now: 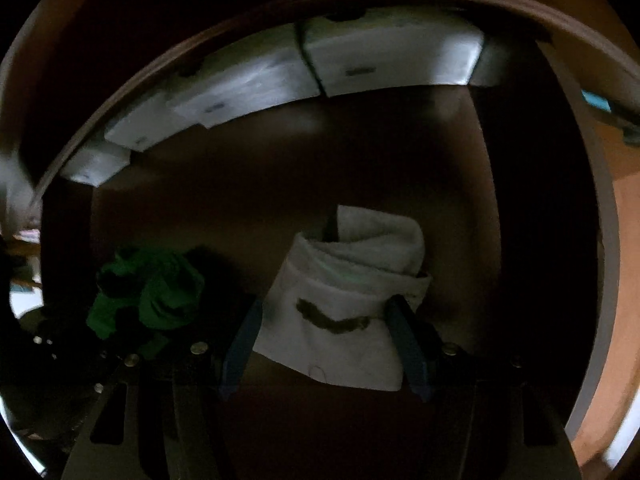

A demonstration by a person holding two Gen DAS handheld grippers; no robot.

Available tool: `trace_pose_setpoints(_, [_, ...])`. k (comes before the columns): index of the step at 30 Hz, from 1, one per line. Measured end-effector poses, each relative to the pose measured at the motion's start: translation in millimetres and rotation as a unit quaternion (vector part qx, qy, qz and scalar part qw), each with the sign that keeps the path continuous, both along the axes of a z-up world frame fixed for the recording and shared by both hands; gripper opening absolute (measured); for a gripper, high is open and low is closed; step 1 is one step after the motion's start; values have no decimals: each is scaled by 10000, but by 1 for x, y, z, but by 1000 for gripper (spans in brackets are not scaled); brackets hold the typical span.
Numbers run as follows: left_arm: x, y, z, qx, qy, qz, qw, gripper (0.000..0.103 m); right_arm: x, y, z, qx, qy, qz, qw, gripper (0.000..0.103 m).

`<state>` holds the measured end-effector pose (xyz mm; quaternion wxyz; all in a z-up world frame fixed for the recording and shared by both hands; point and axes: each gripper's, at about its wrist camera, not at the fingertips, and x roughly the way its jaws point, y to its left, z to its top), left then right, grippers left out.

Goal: Take underwear out of drawer
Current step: 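Reach the left tool to the green sock while the right tool reaches the grey sock, then grasp the green sock with the left tool while the right tool grasps the grey sock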

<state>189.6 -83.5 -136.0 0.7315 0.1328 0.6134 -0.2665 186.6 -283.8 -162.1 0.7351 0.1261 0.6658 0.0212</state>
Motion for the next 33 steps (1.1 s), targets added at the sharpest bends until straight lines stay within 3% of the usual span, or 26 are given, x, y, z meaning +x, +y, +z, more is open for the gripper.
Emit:
trace_pose_setpoints(5, [-2, -8, -9, 112, 7, 88, 9999, 24, 1, 16, -2, -474, 79, 321, 9983, 67])
trace_pose_setpoints(14, [-5, 1, -9, 116, 45, 84, 9999, 24, -6, 2, -3, -283, 240, -99, 9993, 67])
trace_pose_setpoints(20, [-5, 3, -6, 141, -32, 73, 9999, 24, -4, 18, -4, -561, 258, 395, 9973, 66])
trace_pose_setpoints(21, [-5, 3, -5, 147, -83, 82, 9998, 24, -6, 21, -2, -582, 157, 543, 9967, 63])
trace_pose_setpoints(23, [-6, 2, -3, 178, -216, 134, 9995, 24, -10, 26, 0, -784, 25, 738, 9942, 43])
trace_pose_setpoints(26, [-8, 4, 1, 233, -368, 200, 9989, 24, -16, 23, 4, -584, -92, 811, 9949, 29])
trace_pose_setpoints(33, [-20, 1, 5, 308, -560, 202, 9977, 24, -29, 22, 10, -141, -378, 742, 9964, 18])
